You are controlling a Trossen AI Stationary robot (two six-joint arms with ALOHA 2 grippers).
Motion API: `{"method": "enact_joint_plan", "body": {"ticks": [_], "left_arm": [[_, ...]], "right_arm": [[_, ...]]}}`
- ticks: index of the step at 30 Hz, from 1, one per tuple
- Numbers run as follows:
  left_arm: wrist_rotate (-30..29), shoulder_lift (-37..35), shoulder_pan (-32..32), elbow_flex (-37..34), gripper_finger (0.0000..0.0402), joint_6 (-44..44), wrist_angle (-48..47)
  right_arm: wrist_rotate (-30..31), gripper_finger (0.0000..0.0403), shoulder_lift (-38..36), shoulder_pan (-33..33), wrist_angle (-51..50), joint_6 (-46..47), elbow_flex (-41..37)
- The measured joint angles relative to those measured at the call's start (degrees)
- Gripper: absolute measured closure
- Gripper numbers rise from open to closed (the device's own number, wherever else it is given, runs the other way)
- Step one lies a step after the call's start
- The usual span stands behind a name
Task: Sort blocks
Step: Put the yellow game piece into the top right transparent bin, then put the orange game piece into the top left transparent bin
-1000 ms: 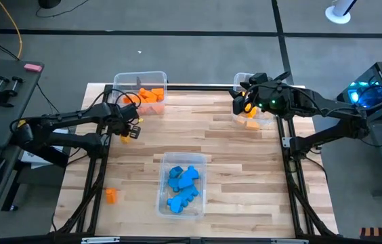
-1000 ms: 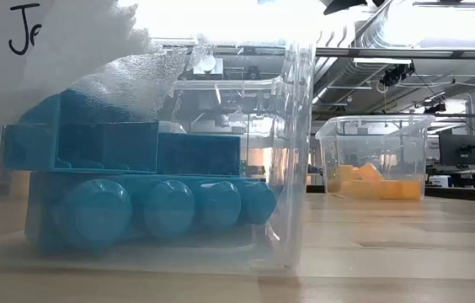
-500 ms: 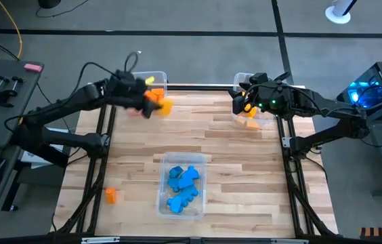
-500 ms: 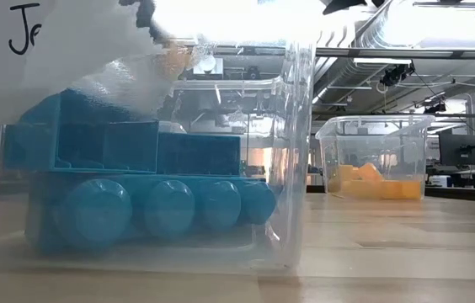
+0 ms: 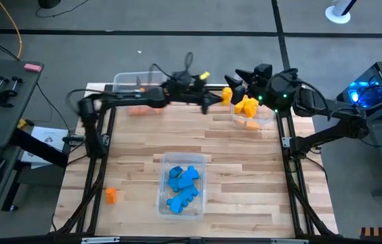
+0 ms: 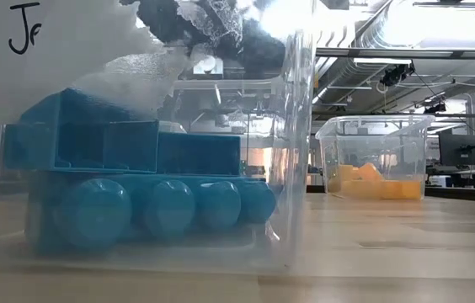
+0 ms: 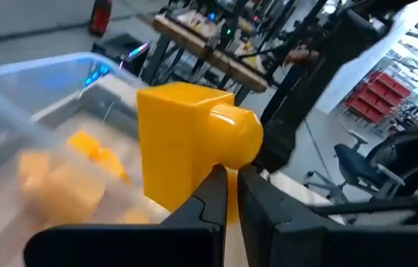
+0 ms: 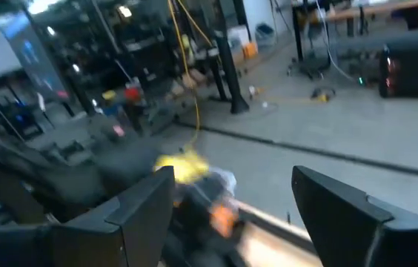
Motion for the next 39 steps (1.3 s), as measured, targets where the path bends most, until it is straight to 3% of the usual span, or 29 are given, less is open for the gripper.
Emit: {"method": "enact_joint_plan", "body": {"ticks": [4,8,13,16,21,24,26,29,32,34,39], "left_arm": [[0.0,10.6,-0.7,8.5,0.0388,-0.2,6.1],[1.0,18.3,-0.9,17.3,0.0377,-4.0,5.8],[4.4,23.1,-0.9,26.3,0.0324,-5.3,5.7],[7.0,22.2,0.1,28.5,0.0282,-7.1,5.4],[24.7,15.6,6.7,30.1,0.0237,-8.4,1.2],[34.5,9.9,10.7,28.6,0.0233,-8.3,-7.5],[36.8,5.2,11.5,25.8,0.0233,-3.7,-17.3],[34.2,-4.0,10.2,19.3,0.0237,8.5,-33.8],[25.3,-15.0,5.6,10.4,0.0238,17.3,-45.9],[16.7,-21.8,0.7,2.8,0.0239,17.2,-49.6],[-4.5,-39.3,-16.1,-17.3,0.0239,4.4,-51.2]], "right_arm": [[0.0,0.0133,0.0,0.0,3.5,-1.7,0.0],[0.0,0.0133,0.0,0.0,3.8,-1.2,0.0],[0.0,0.0133,0.0,0.0,4.1,-1.2,0.0],[-0.4,0.0133,0.0,0.0,4.2,-1.2,0.0],[-3.8,0.0133,0.0,0.0,4.3,-1.6,0.0],[-4.6,0.0133,0.0,0.0,4.3,-2.7,0.0],[-4.8,0.0133,0.0,0.0,4.2,-3.7,0.0],[-5.0,0.0133,0.0,0.0,3.9,-5.3,0.0],[-5.0,0.0133,0.0,0.0,2.7,-6.5,0.0],[-5.0,0.0133,0.0,0.0,1.5,-7.3,0.0],[-5.0,0.0133,0.0,0.0,-1.2,-7.9,0.0]]}}
